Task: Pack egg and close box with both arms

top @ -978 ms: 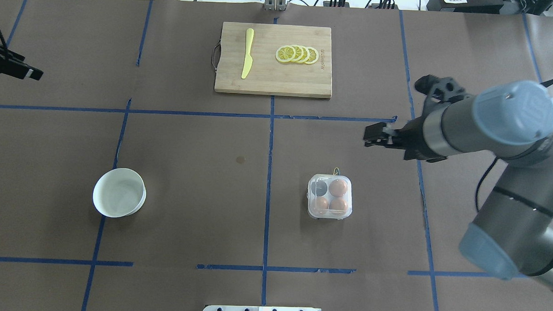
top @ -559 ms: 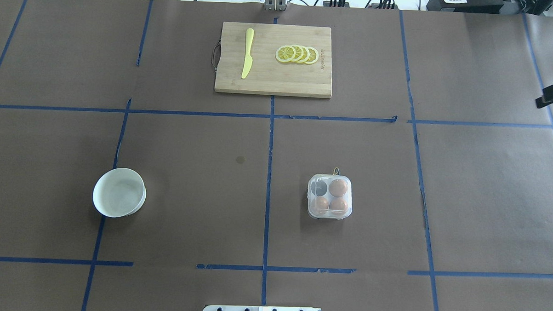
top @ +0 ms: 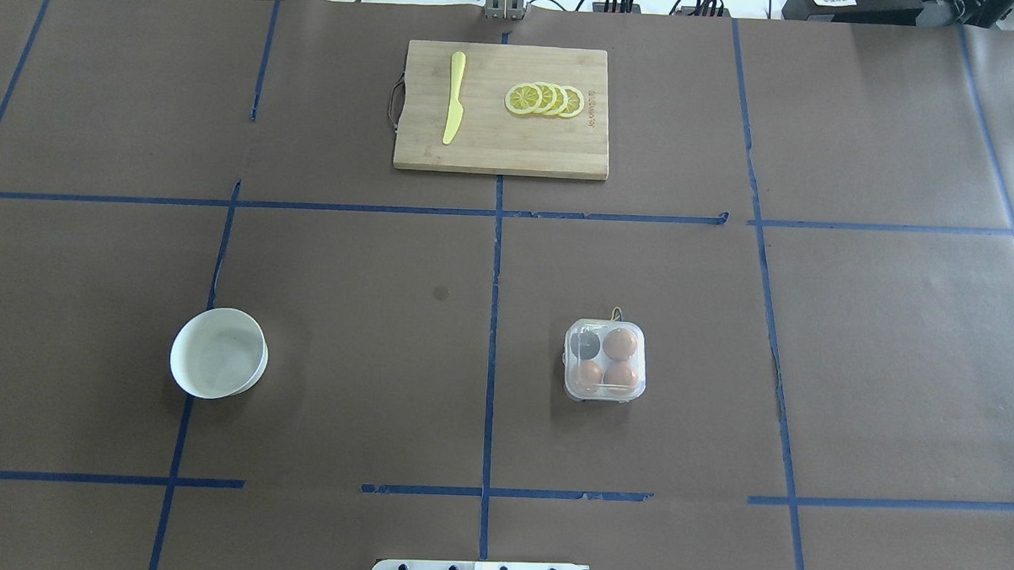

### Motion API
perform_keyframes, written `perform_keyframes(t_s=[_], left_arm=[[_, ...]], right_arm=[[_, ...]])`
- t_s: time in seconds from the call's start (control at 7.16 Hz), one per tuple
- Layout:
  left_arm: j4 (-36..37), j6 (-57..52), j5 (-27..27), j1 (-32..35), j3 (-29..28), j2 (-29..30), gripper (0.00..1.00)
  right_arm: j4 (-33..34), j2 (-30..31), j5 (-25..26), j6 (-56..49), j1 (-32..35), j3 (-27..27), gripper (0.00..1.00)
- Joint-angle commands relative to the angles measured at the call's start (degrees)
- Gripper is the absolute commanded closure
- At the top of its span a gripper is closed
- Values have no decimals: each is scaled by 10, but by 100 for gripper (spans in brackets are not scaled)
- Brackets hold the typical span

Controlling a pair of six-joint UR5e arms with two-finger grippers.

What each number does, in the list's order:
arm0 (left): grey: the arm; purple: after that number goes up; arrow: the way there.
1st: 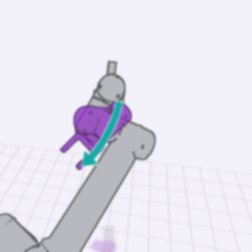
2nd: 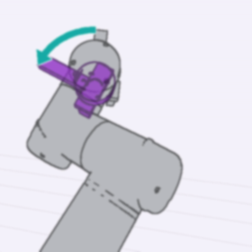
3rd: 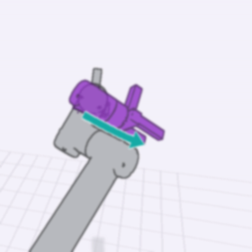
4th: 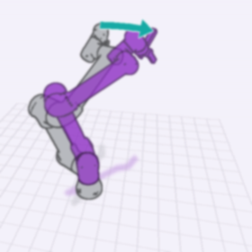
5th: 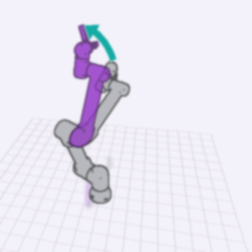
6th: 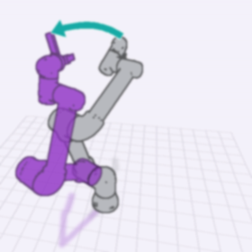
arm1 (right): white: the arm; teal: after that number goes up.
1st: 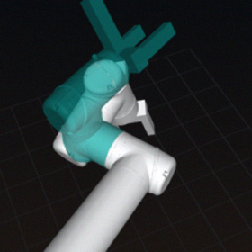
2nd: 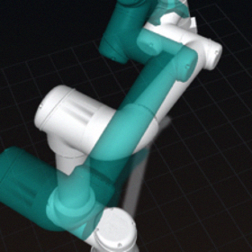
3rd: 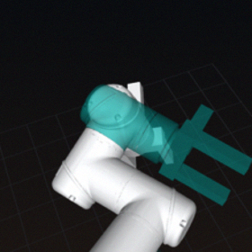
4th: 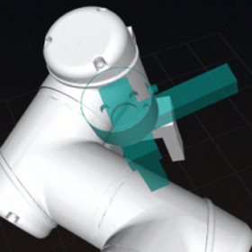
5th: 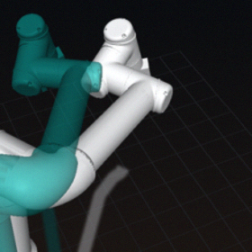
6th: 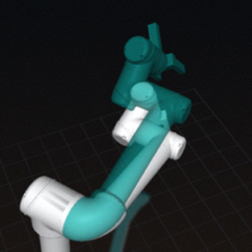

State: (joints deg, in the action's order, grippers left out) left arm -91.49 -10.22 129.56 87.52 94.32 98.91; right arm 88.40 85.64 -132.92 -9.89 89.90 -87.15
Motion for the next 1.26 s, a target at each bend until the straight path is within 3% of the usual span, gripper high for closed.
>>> perform_keyframes(t_s=[0.0, 0.28, 0.56, 1.12], left_arm=[[39, 1, 1, -1, 12, -26, 0], [9, -2, 1, -1, 12, -42, 0], [-25, 0, 2, -1, 12, -42, 0], [9, -3, -5, -4, 12, -42, 0]], right_arm=[[118, -44, 0, -80, 10, 7, 0], [114, -44, -17, -70, 12, 7, 0], [113, -29, -21, -71, 11, -43, 0], [102, 3, -15, -73, 11, -51, 0]])
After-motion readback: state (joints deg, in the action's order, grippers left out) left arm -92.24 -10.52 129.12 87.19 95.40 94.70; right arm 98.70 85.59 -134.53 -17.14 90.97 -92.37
